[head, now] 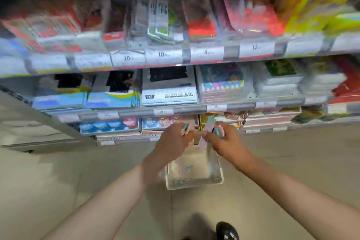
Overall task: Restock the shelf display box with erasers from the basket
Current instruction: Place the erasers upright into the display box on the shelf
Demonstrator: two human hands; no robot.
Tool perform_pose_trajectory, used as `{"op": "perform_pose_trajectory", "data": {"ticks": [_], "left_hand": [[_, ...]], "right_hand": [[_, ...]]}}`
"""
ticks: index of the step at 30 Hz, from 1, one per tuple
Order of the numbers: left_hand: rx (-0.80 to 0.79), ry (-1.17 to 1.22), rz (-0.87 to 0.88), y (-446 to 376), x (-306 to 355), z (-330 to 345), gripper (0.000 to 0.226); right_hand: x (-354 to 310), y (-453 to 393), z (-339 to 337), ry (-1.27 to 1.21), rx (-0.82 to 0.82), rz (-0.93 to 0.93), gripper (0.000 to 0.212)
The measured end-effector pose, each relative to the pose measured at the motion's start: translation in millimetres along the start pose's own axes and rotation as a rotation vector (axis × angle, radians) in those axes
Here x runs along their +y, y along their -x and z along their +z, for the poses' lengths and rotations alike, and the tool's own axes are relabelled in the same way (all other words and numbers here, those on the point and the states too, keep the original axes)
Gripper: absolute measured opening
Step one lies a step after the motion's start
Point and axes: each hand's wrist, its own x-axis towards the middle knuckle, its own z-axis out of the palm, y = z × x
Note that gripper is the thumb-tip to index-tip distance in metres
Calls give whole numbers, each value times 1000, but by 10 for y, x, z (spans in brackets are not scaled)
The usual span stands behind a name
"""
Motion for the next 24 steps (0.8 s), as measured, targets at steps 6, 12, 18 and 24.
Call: {"op": "perform_pose_trajectory", "data": {"ticks": [6, 12, 18, 24], "left_hand": [[-62, 201, 73, 702, 1486, -1242, 38], [-77, 126, 227, 1279, 2527, -2263, 44], [-111, 54, 488, 1654, 3375, -2886, 26], [-124, 23, 596, 1632, 3830, -3074, 18]], "right_hand": [[-1893, 526, -482, -7, -38, -209, 20], [-3208, 905, -833, -57, -128, -402, 24], [-4151, 1104, -1053, 11, -188, -595, 19], [-4584, 1074, -1232, -15, -119, -728, 19]]}}
